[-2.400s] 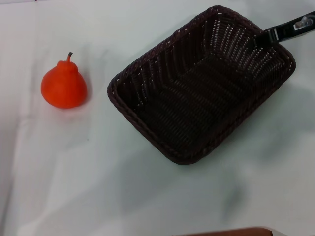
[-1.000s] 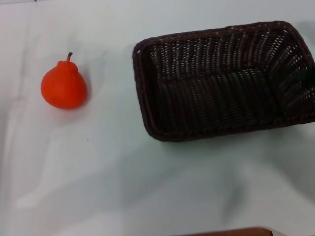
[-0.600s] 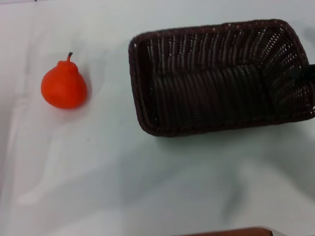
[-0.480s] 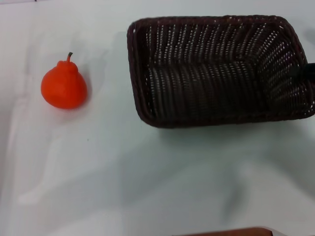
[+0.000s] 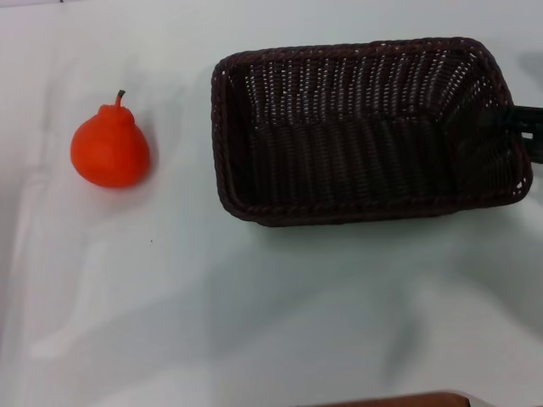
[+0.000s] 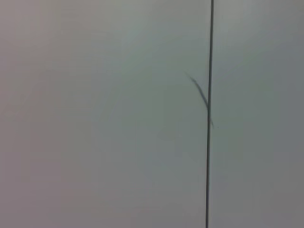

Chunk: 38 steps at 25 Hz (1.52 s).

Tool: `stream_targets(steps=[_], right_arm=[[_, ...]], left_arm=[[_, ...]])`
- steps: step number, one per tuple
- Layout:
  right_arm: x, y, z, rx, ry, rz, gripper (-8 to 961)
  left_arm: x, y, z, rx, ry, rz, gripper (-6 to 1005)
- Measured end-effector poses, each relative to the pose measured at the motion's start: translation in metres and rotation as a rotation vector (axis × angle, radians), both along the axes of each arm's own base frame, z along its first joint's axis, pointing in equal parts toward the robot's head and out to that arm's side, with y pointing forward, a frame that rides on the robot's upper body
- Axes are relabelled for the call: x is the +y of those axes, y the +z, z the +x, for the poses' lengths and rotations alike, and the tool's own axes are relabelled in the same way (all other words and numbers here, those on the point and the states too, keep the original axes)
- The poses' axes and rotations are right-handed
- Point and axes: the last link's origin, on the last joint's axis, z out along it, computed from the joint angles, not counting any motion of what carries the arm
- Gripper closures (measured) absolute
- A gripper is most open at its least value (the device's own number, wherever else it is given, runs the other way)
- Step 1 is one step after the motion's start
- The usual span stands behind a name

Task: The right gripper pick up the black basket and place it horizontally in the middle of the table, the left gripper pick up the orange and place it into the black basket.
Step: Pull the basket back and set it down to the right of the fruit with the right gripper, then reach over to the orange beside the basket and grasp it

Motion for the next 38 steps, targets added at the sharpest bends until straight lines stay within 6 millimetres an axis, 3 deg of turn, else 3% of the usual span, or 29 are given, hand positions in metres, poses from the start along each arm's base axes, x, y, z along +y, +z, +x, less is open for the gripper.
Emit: stream_targets(steps=[4,10,18,26,30,34,38], right_arm=[[0.006,-0.009,-0.005,0.028,0.023,-0.022,429],[0.014,-0.015,-0.011,0.034,0.048,-0.038,254],[0.004,-0.006,-0.005,0.029,0.039,-0.043,253],[-0.014,0.035,-0.003,0.035,0.126,0.068,253],[-0.018,0.054,0.0,0.008,0.168,0.162,252],[-0.024,0.071,0.004,-0.008,0.269,0.365,252],[-0.029,0.074,0.005,-0.007,0.377,0.539,260]], left_arm=[[-0.002,0.0,-0.001,-0.002,0.003,0.001,109],[-0.004,-0.001,0.0,-0.005,-0.004,0.006,109],[-0.009,0.002,0.0,-0.007,-0.017,0.021,116],[-0.004,-0.002,-0.001,-0.059,-0.014,-0.037,128],[0.005,-0.005,-0.002,-0.122,-0.038,-0.162,135],[0.011,0.002,-0.002,-0.16,-0.082,-0.311,153],[0.019,0.013,0.0,-0.158,-0.12,-0.527,157]])
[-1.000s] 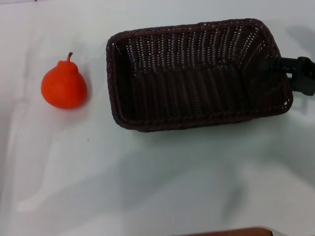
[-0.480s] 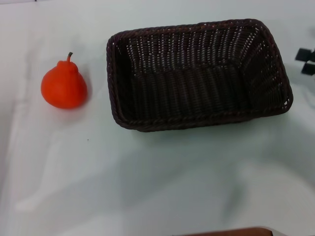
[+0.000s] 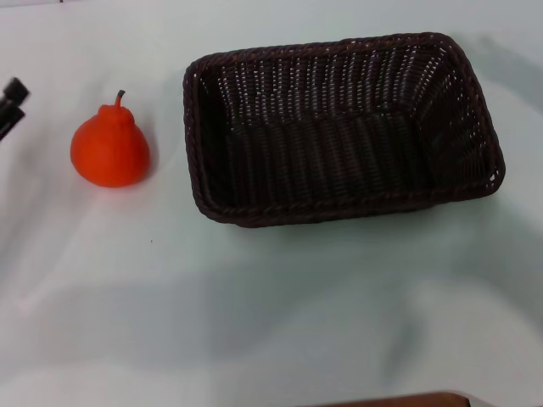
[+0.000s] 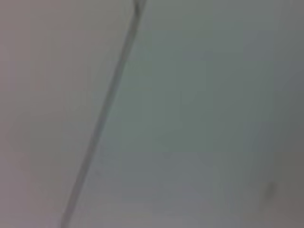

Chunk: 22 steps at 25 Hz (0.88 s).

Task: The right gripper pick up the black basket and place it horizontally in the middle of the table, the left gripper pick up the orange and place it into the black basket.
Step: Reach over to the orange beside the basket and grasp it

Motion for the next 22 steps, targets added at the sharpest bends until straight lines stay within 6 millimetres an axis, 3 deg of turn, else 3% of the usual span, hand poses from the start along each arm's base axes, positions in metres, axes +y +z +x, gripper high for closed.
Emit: stream_targets(steps=[6,11,22], right_arm=[[0.0,-0.001,0.008,-0.02,0.016,0.099,266],[-0.002,0.003,0.011,-0.021,0.002,0.134,266],[-0.007,0.003,0.019,0.005,-0.031,0.159,266]], left_arm=[[0.007,0.007,0.009,0.081,-0.059,-0.222,156],[0.012,0.003,0.012,0.174,-0.037,-0.254,148],[0.022,-0.042,0.02,0.341,-0.02,-0.344,146]])
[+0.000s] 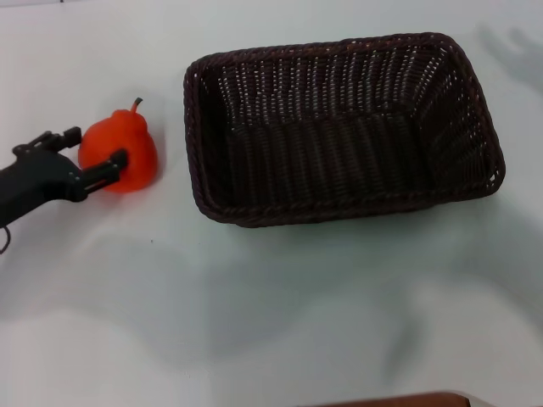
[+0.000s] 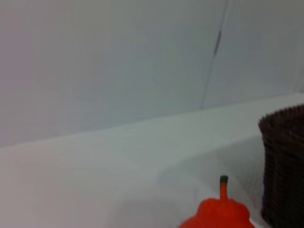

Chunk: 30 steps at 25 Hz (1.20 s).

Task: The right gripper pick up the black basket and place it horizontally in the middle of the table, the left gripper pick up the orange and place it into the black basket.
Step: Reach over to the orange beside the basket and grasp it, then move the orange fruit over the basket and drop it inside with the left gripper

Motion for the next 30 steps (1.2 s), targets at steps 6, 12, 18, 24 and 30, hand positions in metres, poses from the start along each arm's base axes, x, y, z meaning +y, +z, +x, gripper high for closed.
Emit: stream_targets(steps=[6,12,18,24,30], right_arm=[[0.001,-0.001,0.0,-0.011,0.007,0.008,265],[0.005,-0.005,-0.004,-0.035,0.025,0.008,265],[0.009,-0.01,-0.004,-0.036,0.02,0.004,265],[0.012,-0.014,-0.008,-0.045,0.04,-0.007,266],[0.024,-0.023,-0.02,-0.063,0.09,-0.04,266]], left_arm=[[-0.002,-0.007,0.0,0.043,-0.018,-0.044,158],[0.0,-0.007,0.001,0.05,-0.019,-0.036,353],[0.003,-0.002,0.004,0.029,-0.022,-0.009,581],[0.005,0.032,0.016,-0.109,-0.07,0.109,638],[-0.003,0.052,0.058,-0.328,-0.284,0.132,664]])
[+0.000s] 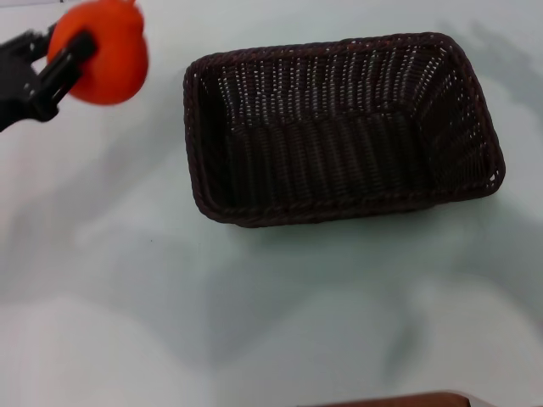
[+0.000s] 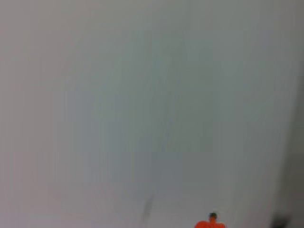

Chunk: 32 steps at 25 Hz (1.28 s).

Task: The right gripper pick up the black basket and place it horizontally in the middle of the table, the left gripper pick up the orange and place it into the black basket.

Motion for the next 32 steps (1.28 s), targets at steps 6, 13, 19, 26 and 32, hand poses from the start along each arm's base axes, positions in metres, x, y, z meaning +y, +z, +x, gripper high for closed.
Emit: stream_targets(steps=[6,13,19,26,32], right_arm=[[0.014,-0.007,-0.012,-0.004,0.047,-0.023,265],[0.025,-0.017,-0.022,-0.023,0.091,-0.05,265],[0.03,-0.034,-0.028,-0.048,0.15,-0.011,266],[0.032,-0.067,-0.04,-0.089,0.229,0.19,266],[0.017,-0.095,-0.041,-0.159,0.141,0.489,266]], left_arm=[[-0.001,-0.027,0.048,-0.075,-0.196,-0.1,713],[0.008,-0.094,0.079,0.025,-0.302,-0.224,772],[0.019,-0.107,0.068,-0.071,-0.174,-0.145,643],[0.008,-0.091,0.03,-0.051,-0.06,0.082,412],[-0.009,-0.06,-0.024,-0.08,0.183,0.329,270]])
